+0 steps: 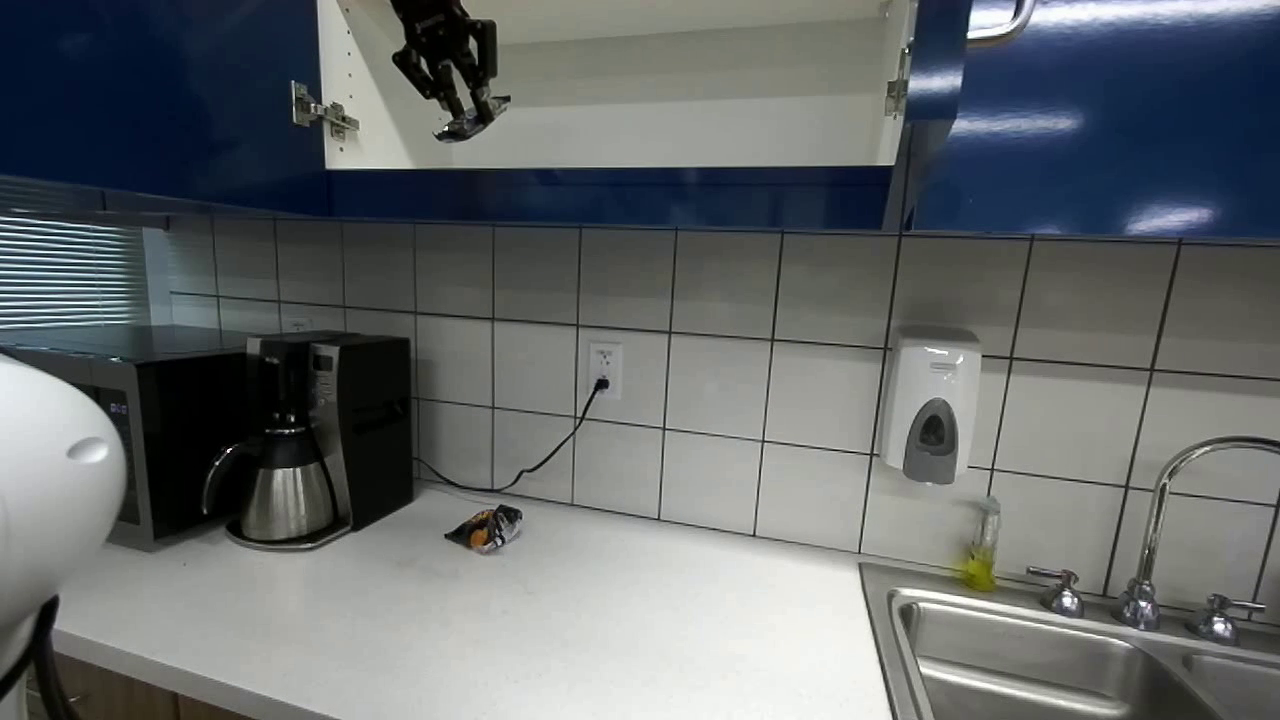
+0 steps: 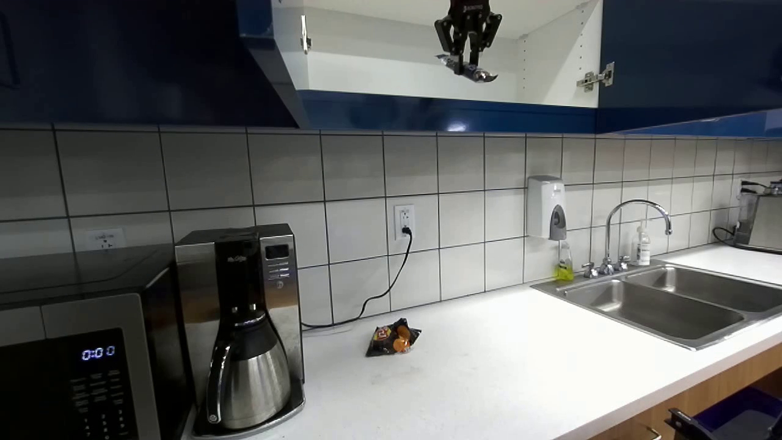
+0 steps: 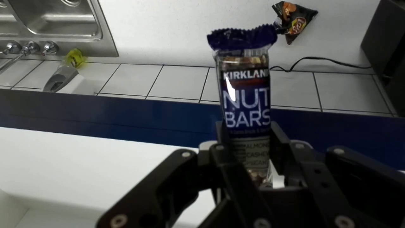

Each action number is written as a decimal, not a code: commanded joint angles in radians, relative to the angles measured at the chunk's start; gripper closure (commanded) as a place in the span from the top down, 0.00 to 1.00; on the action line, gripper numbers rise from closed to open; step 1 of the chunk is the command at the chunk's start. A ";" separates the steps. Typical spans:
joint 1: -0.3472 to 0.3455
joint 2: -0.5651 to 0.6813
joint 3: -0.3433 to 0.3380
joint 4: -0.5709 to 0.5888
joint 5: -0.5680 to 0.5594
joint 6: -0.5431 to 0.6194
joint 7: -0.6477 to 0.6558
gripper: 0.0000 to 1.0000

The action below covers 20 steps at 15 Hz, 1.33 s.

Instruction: Put the chocolate bar inside the cabinet

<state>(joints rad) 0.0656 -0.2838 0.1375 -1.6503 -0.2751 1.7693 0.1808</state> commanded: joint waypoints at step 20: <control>0.023 0.298 0.009 0.312 -0.068 0.041 0.133 0.09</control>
<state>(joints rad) 0.0748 -0.0455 0.1460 -1.4299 -0.3199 1.8361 0.2809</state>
